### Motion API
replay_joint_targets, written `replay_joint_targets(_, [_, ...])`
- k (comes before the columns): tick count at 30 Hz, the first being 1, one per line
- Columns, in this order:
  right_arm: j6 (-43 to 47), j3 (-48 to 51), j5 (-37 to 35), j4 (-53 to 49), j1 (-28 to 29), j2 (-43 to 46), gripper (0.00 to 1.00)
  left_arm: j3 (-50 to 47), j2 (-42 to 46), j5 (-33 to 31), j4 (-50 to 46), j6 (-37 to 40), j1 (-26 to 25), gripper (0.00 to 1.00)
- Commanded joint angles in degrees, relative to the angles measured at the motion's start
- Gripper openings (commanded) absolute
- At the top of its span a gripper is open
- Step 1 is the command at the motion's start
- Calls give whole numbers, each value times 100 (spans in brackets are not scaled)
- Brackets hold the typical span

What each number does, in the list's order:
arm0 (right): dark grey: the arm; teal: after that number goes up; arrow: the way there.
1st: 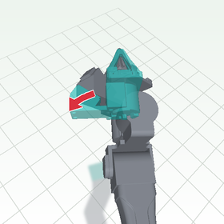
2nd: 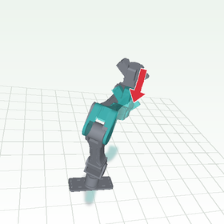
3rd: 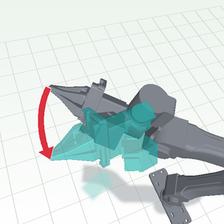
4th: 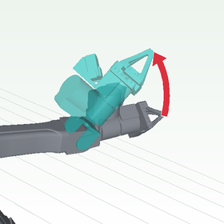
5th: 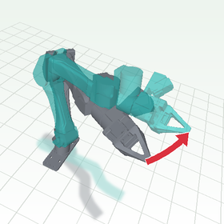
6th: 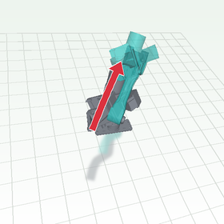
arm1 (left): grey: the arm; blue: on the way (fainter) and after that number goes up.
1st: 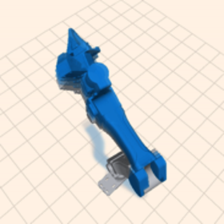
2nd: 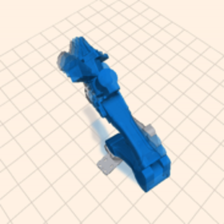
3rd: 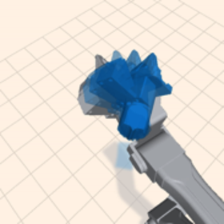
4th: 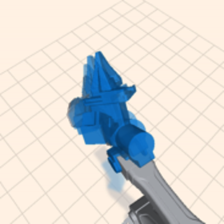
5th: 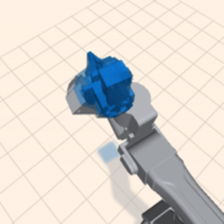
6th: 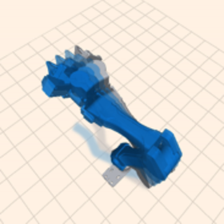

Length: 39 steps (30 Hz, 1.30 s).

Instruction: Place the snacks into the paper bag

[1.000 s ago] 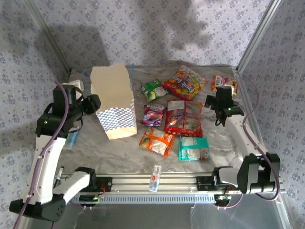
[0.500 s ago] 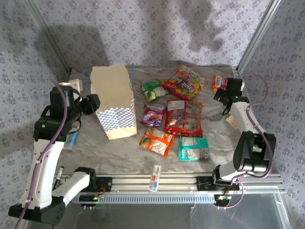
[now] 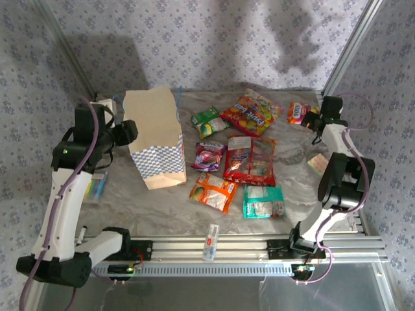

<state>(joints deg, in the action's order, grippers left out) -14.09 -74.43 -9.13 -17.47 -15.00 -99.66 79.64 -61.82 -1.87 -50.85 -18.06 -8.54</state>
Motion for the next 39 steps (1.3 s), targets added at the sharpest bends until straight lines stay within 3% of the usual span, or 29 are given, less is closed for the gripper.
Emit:
replay_joint_targets(1, [-23, -229, 279, 39, -176, -248, 100, 279, -167, 86, 70, -98, 305, 62])
replay_joint_targets(11, [38, -982, 500, -44, -374, -1215, 100, 150, -537, 501, 531, -276, 416, 61])
replay_joint_targets(19, [55, -1823, 1104, -23, -512, -1990, 100, 181, -568, 556, 620, -288, 406, 61])
replay_joint_targets(39, [146, -3548, 1043, -961, -385, -3226, 98, -140, -321, 521, 849, -282, 326, 61])
